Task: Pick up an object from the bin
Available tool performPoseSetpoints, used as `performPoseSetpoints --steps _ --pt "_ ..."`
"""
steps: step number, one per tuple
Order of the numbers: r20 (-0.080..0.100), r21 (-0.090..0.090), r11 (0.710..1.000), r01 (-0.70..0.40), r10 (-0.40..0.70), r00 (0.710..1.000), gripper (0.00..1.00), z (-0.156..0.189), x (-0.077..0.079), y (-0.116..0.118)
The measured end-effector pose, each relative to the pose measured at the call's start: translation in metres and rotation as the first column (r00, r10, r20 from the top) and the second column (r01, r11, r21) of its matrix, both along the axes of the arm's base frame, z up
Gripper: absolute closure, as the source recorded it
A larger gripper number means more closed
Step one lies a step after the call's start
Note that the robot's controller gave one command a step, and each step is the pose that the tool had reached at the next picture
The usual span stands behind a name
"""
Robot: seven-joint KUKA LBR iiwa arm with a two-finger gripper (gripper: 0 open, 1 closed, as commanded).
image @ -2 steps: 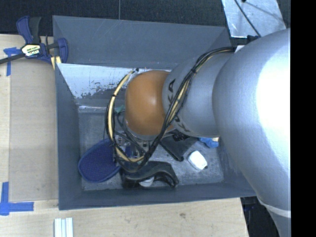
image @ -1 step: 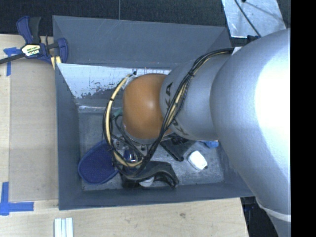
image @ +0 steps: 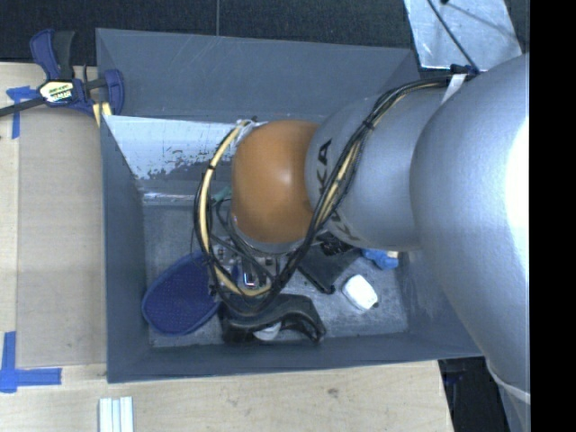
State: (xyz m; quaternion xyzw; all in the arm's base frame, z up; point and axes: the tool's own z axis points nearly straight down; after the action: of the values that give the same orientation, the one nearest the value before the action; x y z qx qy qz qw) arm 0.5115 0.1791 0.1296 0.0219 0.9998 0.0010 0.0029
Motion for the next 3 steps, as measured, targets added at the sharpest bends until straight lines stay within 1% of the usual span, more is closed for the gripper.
performPoseSetpoints --steps 1,2,3 --pt "-0.003 -0.001 1.0 0.001 -0.001 1.0 0.0 -0.002 -0.001 0.0" --pt "-0.002 0.002 0.949 -0.314 0.314 0.949 0.0 -0.057 0.055 0.002" --pt "0.003 0.002 0.95 -0.314 0.314 0.95 1.0 -0.054 0.057 0.002"
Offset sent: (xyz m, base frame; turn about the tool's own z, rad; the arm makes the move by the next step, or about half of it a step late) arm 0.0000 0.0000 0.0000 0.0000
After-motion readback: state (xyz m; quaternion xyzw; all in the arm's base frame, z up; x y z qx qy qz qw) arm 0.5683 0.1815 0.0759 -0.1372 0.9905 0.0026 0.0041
